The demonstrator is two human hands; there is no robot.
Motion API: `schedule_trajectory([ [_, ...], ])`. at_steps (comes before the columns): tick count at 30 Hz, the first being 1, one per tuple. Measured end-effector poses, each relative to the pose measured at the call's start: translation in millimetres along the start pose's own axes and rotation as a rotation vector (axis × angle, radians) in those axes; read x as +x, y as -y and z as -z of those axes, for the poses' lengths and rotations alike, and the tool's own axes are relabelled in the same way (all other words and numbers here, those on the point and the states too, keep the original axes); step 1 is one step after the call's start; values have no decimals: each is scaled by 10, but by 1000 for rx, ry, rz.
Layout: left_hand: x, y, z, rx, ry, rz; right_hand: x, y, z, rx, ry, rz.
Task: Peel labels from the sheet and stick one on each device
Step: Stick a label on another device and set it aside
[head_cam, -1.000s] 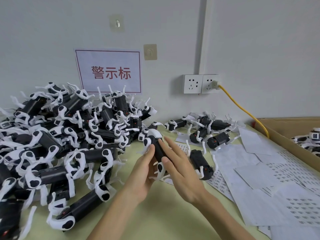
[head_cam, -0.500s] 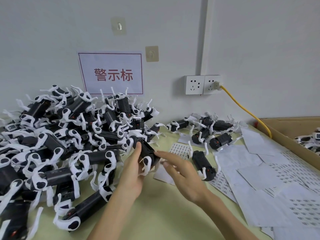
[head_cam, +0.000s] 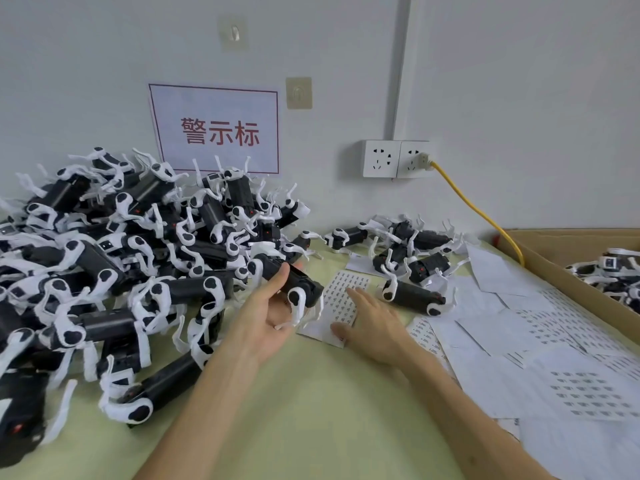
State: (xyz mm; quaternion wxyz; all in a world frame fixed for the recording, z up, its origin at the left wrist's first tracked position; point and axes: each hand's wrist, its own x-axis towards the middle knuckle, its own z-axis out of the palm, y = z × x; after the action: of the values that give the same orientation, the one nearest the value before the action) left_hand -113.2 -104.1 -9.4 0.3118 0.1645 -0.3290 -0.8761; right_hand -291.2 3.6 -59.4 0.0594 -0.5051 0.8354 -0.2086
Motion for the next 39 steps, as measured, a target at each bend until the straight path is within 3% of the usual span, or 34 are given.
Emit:
schedule_trajectory([
  [3,-17,-40,43,-18,73,-27,30,-35,-58,-57,50,0],
  [6,-33,-54,41,37,158,-56,16,-49,8,-16,-7,7],
  [10,-8,-50,46,98,57,-2,-33,23,66,-16,-41,-9],
  [13,1,40,29,227,-7,39,-56,75,104,133,-115,-21],
  [18,20,71,51,178,-68,22,-127,178,184,365,-195,124],
  [23,12,108,58,111,10,7,-202,282,252,508,-190,262],
  [32,-61,132,-35,166,85,-32,-222,313,317,592,-407,238],
  [39,-113,146,-93,154,118,-59,-212,299,333,584,-465,175],
])
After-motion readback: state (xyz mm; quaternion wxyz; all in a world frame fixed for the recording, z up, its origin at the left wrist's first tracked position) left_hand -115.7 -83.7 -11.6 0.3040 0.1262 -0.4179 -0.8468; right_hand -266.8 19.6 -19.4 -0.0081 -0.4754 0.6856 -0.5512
